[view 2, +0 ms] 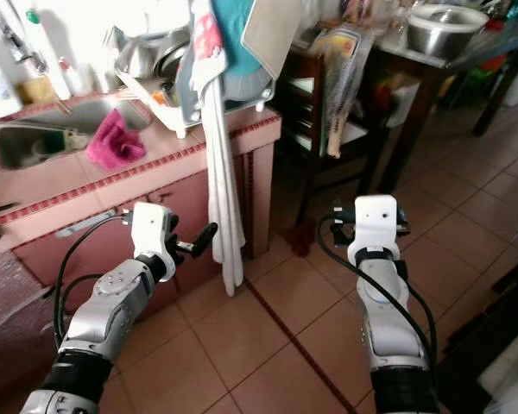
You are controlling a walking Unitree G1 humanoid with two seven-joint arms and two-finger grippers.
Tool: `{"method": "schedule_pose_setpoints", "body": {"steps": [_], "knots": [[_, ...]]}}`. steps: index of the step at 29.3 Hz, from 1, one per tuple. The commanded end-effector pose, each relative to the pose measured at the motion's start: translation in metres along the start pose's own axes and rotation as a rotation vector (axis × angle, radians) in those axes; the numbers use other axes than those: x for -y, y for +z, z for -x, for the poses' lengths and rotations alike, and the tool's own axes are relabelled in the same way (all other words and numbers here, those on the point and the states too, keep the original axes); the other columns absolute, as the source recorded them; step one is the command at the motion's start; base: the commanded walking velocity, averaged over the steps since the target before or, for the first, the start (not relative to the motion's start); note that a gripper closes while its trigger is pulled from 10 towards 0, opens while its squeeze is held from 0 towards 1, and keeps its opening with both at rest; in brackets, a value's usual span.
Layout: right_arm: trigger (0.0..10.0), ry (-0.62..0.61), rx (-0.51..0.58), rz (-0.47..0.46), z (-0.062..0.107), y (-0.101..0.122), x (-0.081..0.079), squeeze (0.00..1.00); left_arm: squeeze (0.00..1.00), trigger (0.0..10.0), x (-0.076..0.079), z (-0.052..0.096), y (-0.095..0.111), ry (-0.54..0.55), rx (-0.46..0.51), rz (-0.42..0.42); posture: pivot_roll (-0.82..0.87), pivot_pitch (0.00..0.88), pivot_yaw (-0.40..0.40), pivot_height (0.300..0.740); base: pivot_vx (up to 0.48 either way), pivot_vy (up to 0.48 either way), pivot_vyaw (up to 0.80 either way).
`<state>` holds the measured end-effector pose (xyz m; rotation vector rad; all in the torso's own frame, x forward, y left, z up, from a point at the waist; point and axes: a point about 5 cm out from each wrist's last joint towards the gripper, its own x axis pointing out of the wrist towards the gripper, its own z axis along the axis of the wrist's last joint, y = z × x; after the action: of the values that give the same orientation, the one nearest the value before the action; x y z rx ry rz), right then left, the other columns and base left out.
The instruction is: Kitchen organization
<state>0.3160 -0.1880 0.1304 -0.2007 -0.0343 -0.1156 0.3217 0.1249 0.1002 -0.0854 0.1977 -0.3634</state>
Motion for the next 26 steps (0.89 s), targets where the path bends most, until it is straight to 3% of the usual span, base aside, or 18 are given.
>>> {"method": "schedule_pose_setpoints", "body": {"steps": [1, 6, 7, 12, 14, 16, 21, 25, 26], "knots": [[10.0, 0.035, -0.006, -0.002, 0.000, -0.003, -0.011, 0.00, 0.00, 10.0, -0.011, 0.002, -0.003, 0.043, -0.023, -0.015, 0.02, 0.000, 0.020, 0.740, 0.000, 0.000, 0.00], [10.0, 0.052, -0.060, -0.007, -0.002, -0.019, -0.015, 0.00, 0.00, 10.0, -0.024, 0.000, -0.016, 0.086, -0.080, -0.032, 0.04, 0.000, 0.012, 0.740, 0.000, 0.000, 0.00], [10.0, 0.063, -0.115, -0.031, -0.002, -0.035, -0.019, 0.00, 0.00, 10.0, -0.039, 0.001, -0.032, 0.147, -0.149, -0.041, 0.04, 0.000, 0.014, 0.740, 0.000, 0.000, 0.00], [10.0, 0.083, -0.225, -0.098, -0.001, -0.061, -0.025, 0.00, 0.00, 10.0, -0.055, 0.008, -0.053, 0.217, -0.244, -0.031, 0.05, 0.000, 0.016, 0.740, 0.000, 0.000, 0.00], [10.0, 0.079, -0.328, -0.180, 0.003, -0.081, -0.029, 0.00, 0.00, 10.0, -0.066, 0.016, -0.069, 0.283, -0.319, -0.046, 0.05, 0.000, 0.020, 0.740, 0.000, 0.000, 0.00], [10.0, 0.084, -0.413, -0.204, 0.009, -0.097, -0.034, 0.00, 0.00, 10.0, -0.074, 0.023, -0.078, 0.326, -0.352, -0.032, 0.07, 0.000, 0.021, 0.740, 0.000, 0.000, 0.00], [10.0, 0.121, -0.561, -0.160, 0.026, -0.124, -0.042, 0.00, 0.00, 10.0, -0.077, 0.033, -0.099, 0.346, -0.476, -0.073, 0.08, 0.000, 0.018, 0.740, 0.000, 0.000, 0.00], [10.0, 0.113, -0.649, -0.151, 0.041, -0.141, -0.039, 0.00, 0.00, 10.0, -0.076, 0.043, -0.116, 0.391, -0.558, -0.066, 0.08, 0.000, 0.014, 0.740, 0.000, 0.000, 0.00], [10.0, 0.111, -0.679, -0.151, 0.047, -0.146, -0.038, 0.00, 0.00, 10.0, -0.071, 0.043, -0.119, 0.361, -0.576, -0.103, 0.07, 0.000, 0.012, 0.740, 0.000, 0.000, 0.00]]}}
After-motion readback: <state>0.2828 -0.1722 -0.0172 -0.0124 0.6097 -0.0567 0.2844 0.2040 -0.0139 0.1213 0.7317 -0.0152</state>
